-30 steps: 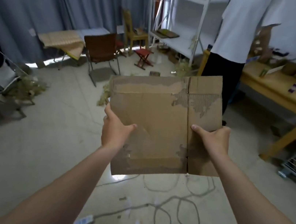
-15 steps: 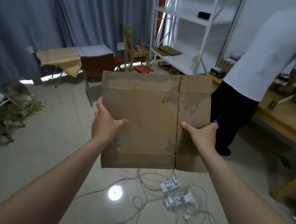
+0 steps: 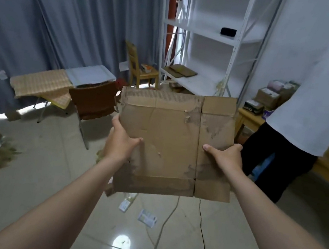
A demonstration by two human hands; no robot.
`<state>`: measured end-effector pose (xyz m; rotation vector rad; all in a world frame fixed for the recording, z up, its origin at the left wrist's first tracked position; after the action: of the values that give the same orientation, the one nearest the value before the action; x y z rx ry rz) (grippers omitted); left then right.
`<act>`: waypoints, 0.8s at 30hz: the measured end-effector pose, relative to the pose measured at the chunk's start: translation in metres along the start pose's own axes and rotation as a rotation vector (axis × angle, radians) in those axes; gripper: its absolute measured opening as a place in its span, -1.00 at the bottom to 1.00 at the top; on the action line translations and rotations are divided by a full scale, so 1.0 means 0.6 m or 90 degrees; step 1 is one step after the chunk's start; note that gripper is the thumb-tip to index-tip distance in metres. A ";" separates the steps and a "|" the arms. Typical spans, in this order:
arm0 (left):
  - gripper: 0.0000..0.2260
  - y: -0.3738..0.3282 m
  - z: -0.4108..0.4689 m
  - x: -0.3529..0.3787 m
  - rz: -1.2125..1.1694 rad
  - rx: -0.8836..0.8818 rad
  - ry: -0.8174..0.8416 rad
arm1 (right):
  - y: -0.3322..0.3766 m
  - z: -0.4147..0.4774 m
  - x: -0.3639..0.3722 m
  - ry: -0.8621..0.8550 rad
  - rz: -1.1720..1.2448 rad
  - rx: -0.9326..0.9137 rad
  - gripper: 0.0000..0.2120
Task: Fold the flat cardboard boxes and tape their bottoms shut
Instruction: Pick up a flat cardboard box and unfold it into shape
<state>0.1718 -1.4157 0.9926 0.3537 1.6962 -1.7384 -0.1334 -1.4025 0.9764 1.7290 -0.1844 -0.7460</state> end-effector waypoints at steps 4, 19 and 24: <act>-0.09 -0.021 0.151 0.009 0.016 0.012 0.000 | 0.074 0.098 0.062 -0.003 -0.001 -0.008 0.00; -0.17 -0.084 0.574 0.194 0.022 0.013 0.031 | 0.166 0.540 0.249 -0.013 0.023 -0.007 -0.08; -0.20 -0.144 0.780 0.288 0.032 -0.005 0.015 | 0.215 0.781 0.346 0.045 0.030 -0.023 -0.09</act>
<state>0.1107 -1.9183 1.0073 0.4113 1.6963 -1.6968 -0.2030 -1.9262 0.9634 1.7079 -0.1611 -0.6491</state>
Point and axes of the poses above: each hand's wrist, its own z-axis towards the middle knuckle, its own x-axis out of the palm, y = z × x, the point moved 1 cm from there along z, towards the middle knuckle, and after that the axes turned 9 degrees about z, right-handed, at the moved point
